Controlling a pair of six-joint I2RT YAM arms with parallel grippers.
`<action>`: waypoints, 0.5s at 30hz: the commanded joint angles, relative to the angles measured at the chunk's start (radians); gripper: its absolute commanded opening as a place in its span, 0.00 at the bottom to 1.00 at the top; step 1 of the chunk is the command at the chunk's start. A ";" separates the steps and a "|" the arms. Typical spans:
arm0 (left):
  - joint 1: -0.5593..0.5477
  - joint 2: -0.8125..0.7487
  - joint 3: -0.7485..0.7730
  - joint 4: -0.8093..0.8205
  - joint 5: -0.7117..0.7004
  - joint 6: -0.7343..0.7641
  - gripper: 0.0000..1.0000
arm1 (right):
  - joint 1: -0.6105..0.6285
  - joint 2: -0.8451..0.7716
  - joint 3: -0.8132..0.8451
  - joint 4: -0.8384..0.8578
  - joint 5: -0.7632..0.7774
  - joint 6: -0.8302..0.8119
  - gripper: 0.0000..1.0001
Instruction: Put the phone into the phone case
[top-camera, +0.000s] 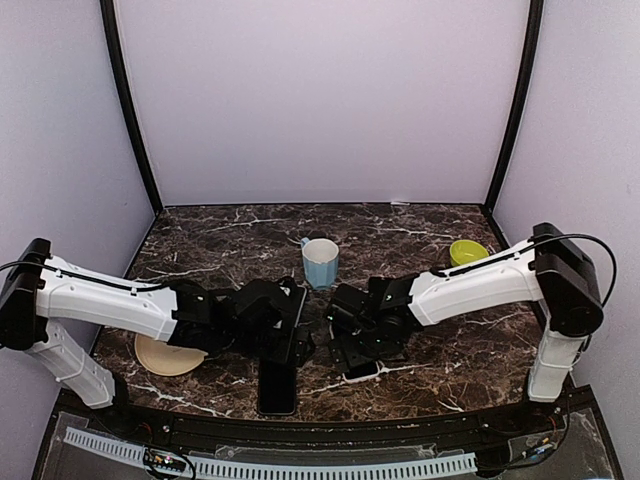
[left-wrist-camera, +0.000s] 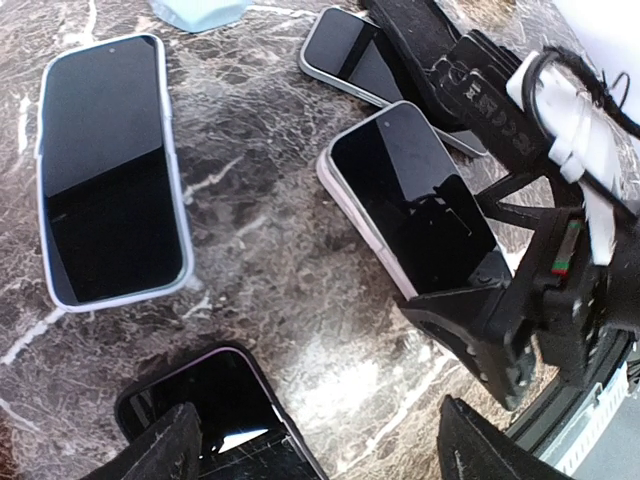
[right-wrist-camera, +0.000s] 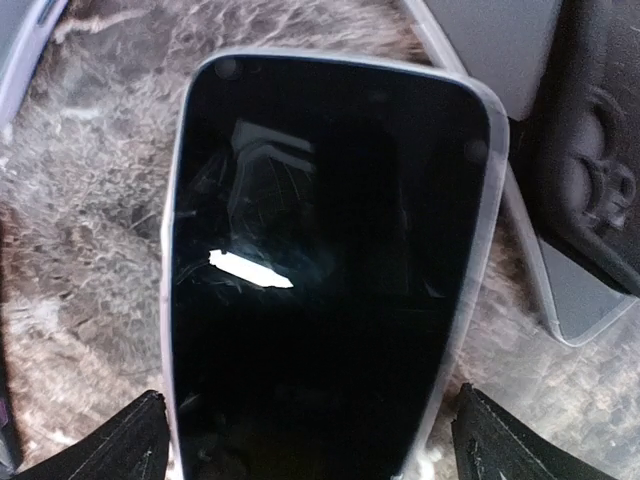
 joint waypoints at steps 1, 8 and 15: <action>0.007 -0.036 -0.025 -0.030 -0.022 0.011 0.84 | 0.027 0.060 0.035 -0.040 0.021 -0.001 0.98; 0.009 -0.032 -0.025 -0.035 -0.020 0.010 0.84 | 0.046 0.101 0.023 -0.052 0.034 0.015 0.71; 0.007 0.016 0.036 -0.089 -0.019 0.046 0.83 | 0.049 0.053 0.003 -0.025 0.049 0.005 0.45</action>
